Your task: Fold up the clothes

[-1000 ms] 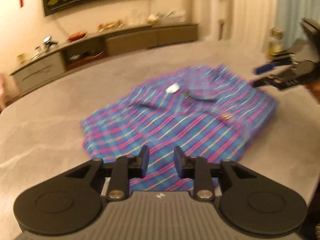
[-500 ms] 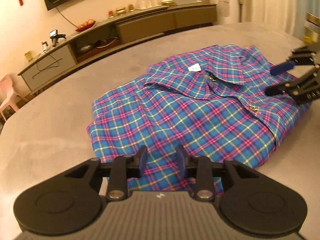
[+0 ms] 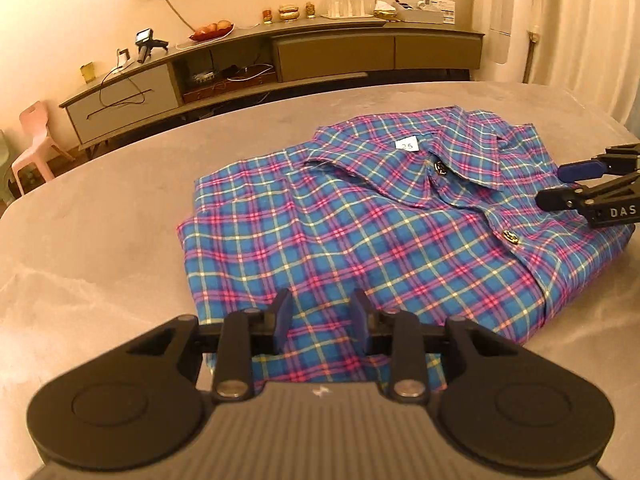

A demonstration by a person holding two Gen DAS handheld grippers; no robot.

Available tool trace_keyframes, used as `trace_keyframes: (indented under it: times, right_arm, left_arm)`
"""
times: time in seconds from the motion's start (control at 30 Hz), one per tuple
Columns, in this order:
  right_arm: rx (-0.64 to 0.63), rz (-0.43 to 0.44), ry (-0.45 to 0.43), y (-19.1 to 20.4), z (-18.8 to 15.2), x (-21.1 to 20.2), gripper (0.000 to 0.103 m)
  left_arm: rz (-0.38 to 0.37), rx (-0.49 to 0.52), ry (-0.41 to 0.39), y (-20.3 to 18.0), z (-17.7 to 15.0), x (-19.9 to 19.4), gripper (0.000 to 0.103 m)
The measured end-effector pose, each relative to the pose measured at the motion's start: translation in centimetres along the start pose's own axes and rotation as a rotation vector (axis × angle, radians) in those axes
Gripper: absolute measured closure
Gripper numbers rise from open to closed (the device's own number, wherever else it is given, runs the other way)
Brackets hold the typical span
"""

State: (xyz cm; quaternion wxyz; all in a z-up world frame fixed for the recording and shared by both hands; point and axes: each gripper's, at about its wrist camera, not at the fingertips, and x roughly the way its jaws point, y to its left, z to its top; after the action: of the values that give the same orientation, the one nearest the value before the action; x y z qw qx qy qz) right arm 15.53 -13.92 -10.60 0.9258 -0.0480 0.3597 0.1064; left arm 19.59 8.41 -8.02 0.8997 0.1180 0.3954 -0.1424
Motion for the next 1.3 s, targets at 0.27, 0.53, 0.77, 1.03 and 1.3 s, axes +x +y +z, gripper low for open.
trace_keyframes:
  times: [0.27, 0.53, 0.77, 1.03, 1.3]
  right_arm:
    - [0.008, 0.002, -0.067, 3.1, 0.9, -4.4, 0.047]
    - [-0.062, 0.104, 0.038, 5.1, -1.1, -2.4, 0.038]
    - [-0.008, 0.06, 0.048, 2.3, -1.1, -2.9, 0.039]
    - [-0.017, 0.023, 0.048, 2.5, -1.8, -3.9, 0.048]
    - [0.038, 0.084, 0.058, 0.4, -2.1, -5.0, 0.046]
  left_arm:
    - [0.021, -0.027, 0.013, -0.2, 0.5, -0.1, 0.072]
    - [0.001, -0.032, 0.014, 0.0, 0.5, -0.3, 0.07]
    - [-0.006, -0.025, 0.009, 0.0, 0.3, -0.4, 0.069]
    - [-0.031, -0.046, 0.002, -0.7, -0.2, -2.7, 0.071]
    - [-0.027, -0.09, -0.06, 2.1, -0.4, -4.5, 0.071]
